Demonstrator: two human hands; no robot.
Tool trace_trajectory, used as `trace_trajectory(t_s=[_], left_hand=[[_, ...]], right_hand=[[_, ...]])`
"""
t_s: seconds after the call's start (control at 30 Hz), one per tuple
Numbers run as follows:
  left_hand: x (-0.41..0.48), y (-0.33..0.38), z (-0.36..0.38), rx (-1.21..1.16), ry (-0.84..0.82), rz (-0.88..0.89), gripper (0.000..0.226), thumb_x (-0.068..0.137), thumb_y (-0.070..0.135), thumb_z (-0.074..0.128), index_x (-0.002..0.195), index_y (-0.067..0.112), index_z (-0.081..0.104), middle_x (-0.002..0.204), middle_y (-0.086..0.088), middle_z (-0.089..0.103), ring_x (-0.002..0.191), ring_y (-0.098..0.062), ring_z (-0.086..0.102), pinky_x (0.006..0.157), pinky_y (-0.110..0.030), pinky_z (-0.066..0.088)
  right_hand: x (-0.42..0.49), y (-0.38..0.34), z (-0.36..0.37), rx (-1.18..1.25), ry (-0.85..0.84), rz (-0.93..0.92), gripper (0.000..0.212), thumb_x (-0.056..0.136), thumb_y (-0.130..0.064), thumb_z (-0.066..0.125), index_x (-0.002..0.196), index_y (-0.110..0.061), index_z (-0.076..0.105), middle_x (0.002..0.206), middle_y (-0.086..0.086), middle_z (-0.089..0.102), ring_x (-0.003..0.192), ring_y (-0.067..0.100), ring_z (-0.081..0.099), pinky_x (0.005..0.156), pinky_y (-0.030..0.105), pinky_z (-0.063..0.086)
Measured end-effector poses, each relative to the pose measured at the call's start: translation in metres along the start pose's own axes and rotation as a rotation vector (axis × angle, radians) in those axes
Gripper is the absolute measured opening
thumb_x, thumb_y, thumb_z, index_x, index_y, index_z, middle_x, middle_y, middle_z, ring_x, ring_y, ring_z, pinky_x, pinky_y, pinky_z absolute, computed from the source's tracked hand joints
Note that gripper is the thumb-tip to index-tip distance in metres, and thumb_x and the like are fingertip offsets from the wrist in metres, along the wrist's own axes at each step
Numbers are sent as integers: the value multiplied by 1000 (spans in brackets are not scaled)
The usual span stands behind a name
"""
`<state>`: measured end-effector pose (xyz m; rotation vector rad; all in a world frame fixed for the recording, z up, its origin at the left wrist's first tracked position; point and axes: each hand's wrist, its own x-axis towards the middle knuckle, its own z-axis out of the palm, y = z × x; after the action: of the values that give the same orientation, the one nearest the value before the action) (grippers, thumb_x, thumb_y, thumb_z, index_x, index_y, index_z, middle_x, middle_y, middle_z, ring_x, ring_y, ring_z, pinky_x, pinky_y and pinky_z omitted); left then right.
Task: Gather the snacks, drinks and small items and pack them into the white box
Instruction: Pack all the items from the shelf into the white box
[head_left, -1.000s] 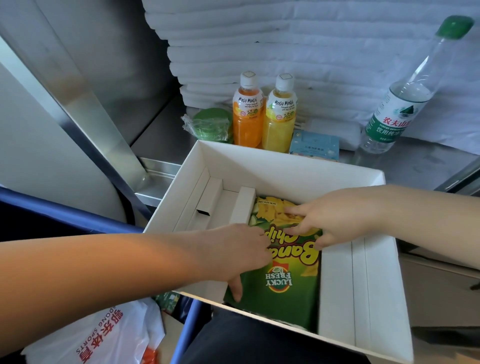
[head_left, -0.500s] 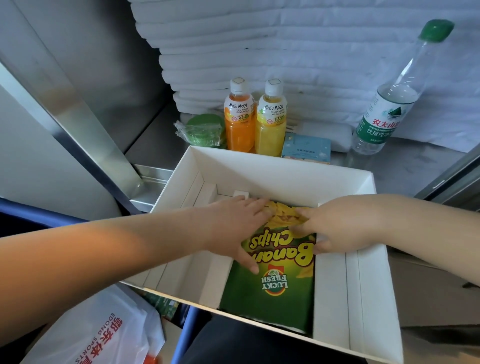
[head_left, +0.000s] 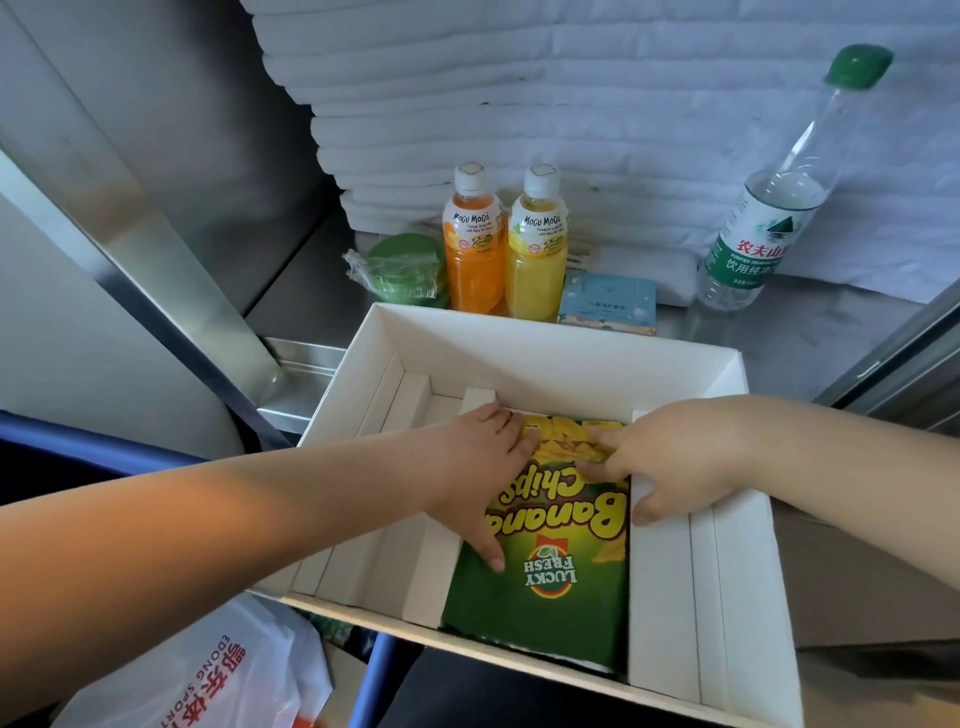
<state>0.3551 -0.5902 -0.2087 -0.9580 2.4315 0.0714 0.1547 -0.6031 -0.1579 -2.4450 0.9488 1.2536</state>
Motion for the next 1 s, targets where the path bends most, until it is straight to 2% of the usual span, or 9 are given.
trace_trajectory(t_s=[0.17,0.27,0.4,0.53,0.6,0.63,0.77,0.87,1.0], left_hand=[[-4,8,4,42,-18,-9,132,65,82,53,146,1,-13,155,-24,-5,143,-35,-4,115,-42,-9],[-5,6,-3,64,-7,-17,124,69,78,53,148,4,-9,156,-22,1,144,-34,1,114,-41,-7],[-18,-9,-24,76,180,5,85,86,64,44,149,16,15,155,-8,22,142,-25,14,117,-43,4],[-45,-31,-48,9,666,-38,53,90,44,46,137,20,45,140,-3,48,132,-21,39,112,-36,20],[-47,-38,-49,-28,796,-80,54,88,38,52,137,17,46,135,-3,51,128,-22,43,110,-37,29],[-46,-39,-48,-50,756,-105,61,89,40,50,143,17,37,141,-3,45,133,-22,37,114,-37,24],[-37,-38,-31,-69,577,-151,78,92,54,36,150,26,-8,158,5,6,145,-13,-3,114,-31,-14],[-36,-43,-30,-129,595,-130,77,91,53,37,149,30,-7,157,9,7,143,-8,-4,109,-24,-21],[-35,-45,-29,-167,617,-112,76,92,47,41,150,30,-4,156,9,11,143,-8,-1,110,-24,-20]], right_hand=[[-1,-5,4,-18,15,-23,63,95,-44,44,148,-40,10,159,-1,-5,132,28,38,99,35,38],[-5,-4,-1,53,111,-49,49,96,-44,41,144,-39,31,155,-5,21,128,23,43,98,32,40],[-28,3,-9,151,549,-129,34,95,-41,41,126,-35,54,129,-16,51,113,5,50,93,29,42],[-48,18,-19,369,1060,-77,27,90,-41,42,103,-35,65,99,-20,60,86,-2,54,73,22,43],[-43,27,-26,413,1263,19,20,90,-31,50,99,-28,67,92,-17,58,81,0,51,70,23,42],[-37,33,-31,417,1302,86,18,90,-27,52,102,-25,66,95,-15,58,83,3,51,72,25,42],[-2,57,-48,363,945,313,48,92,-35,54,137,-21,43,135,0,44,121,20,43,97,36,39],[17,70,-62,440,733,301,74,86,-51,57,146,-20,27,144,4,34,128,23,37,102,38,38],[36,79,-64,444,653,308,66,87,-53,56,138,-18,36,134,8,42,119,24,43,95,35,41]])
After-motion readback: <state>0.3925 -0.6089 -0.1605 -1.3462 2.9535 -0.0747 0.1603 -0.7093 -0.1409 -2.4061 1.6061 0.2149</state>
